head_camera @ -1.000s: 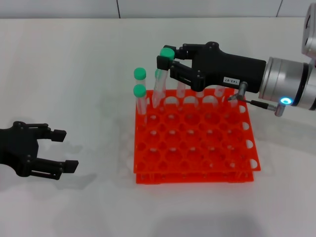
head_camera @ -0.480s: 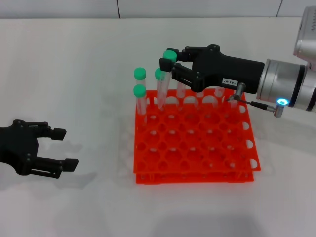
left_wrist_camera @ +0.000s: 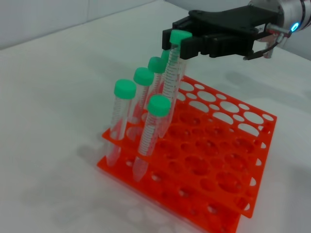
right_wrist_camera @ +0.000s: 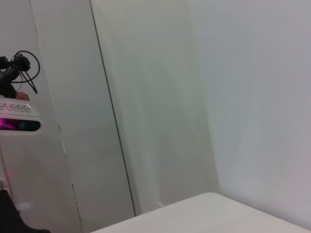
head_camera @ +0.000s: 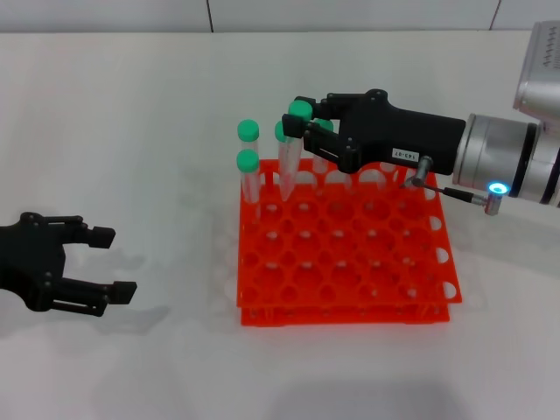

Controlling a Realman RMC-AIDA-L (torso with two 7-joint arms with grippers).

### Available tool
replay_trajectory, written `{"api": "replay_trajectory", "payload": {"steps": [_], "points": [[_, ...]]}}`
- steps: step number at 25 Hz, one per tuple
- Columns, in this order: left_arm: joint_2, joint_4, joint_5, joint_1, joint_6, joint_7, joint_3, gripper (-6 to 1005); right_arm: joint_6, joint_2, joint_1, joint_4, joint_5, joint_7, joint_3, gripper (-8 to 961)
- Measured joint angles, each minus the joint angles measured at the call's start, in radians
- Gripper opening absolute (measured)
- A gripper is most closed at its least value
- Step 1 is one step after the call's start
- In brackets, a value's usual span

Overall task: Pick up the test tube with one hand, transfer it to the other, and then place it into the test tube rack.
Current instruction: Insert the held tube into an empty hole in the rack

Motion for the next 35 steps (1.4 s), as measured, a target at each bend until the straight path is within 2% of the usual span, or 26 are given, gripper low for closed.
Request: {"api": "replay_trajectory", "payload": {"steps": [35], "points": [[-0.002,-0.011,0.005,-0.005,0.007,0.020,-0.001,894,0.002,0.000,0.000,0.022,0.000,-0.052,-0.040,265]]}}
